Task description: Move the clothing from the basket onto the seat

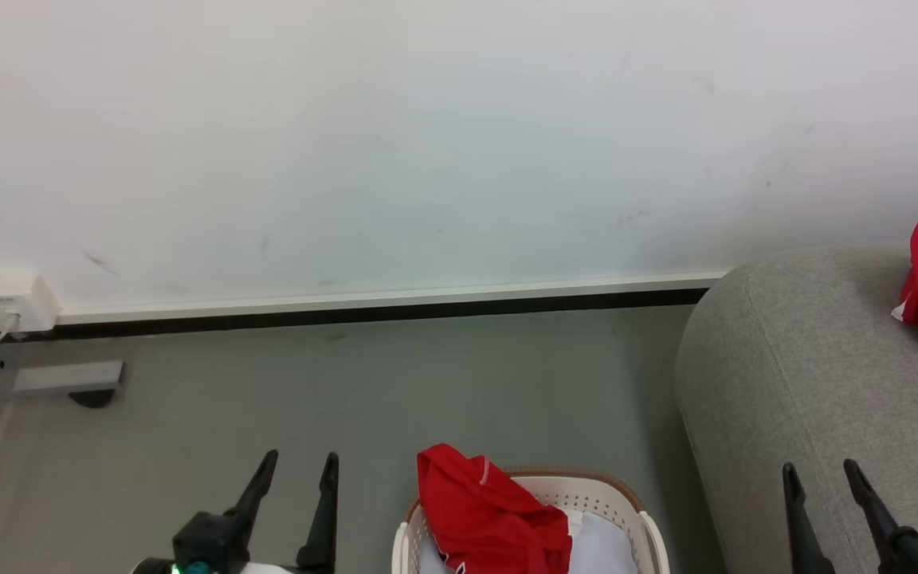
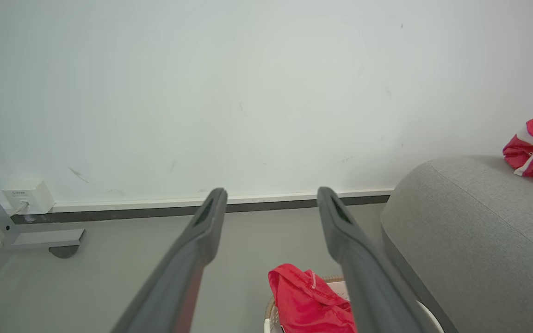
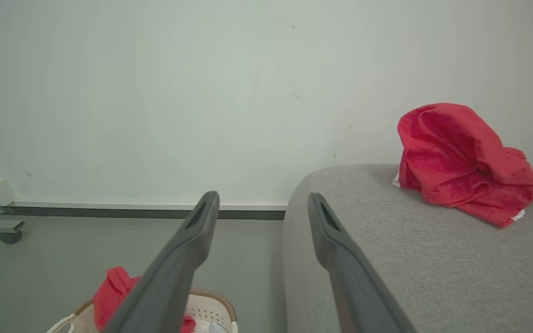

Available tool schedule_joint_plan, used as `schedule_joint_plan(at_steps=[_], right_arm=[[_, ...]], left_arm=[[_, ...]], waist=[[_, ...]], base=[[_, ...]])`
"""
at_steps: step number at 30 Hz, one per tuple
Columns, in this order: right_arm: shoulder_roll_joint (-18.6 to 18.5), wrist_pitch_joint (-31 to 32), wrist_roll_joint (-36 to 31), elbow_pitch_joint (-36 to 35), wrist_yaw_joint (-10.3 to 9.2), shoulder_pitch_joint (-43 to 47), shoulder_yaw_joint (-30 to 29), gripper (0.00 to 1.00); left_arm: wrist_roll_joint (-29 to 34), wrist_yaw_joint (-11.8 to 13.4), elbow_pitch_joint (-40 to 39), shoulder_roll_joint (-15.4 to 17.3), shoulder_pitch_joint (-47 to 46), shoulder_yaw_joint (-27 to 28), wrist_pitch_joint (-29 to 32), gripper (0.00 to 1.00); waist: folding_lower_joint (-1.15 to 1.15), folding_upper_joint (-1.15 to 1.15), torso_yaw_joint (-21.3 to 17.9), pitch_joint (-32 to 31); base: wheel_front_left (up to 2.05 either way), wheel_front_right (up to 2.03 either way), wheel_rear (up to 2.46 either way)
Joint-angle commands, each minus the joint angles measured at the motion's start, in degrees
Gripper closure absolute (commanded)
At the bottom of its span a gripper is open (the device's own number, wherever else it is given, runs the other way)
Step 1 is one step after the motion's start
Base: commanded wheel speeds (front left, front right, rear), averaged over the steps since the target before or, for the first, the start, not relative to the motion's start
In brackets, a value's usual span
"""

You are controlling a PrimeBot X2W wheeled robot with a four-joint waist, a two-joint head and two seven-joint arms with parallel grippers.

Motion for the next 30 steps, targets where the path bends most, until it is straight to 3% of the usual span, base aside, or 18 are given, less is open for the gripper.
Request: schedule_joint_plan(at_steps=[1, 18, 30], right_arm=[[0.35, 0.05, -0.64, 0.12, -0.12, 1.24, 0.27, 0.00], [1.50, 0.06, -1.79, 0.57, -0.12, -0.26, 1.48, 0.00], [1.40, 0.06, -1.83, -1.40, -0.13, -6.11, 3.86, 0.00]], left_arm=[[1.14, -0.63, -0.24, -0.46, 1.15, 0.98, -0.02, 0.00], [6.47, -6.23, 1.09, -5.23, 2.41, 7.00, -0.03, 0.00], [9.63, -8.90, 5.99, -6.87, -4.71, 5.79, -0.03, 0.00]], waist=[[0.02, 0.00, 0.45, -0.63], [0.02, 0.00, -0.69, 0.26], [0.02, 0.00, -8.01, 8.34]], base=[[0.00, 0.00, 0.00], [0.00, 0.00, 0.00], [0.00, 0.00, 0.00]])
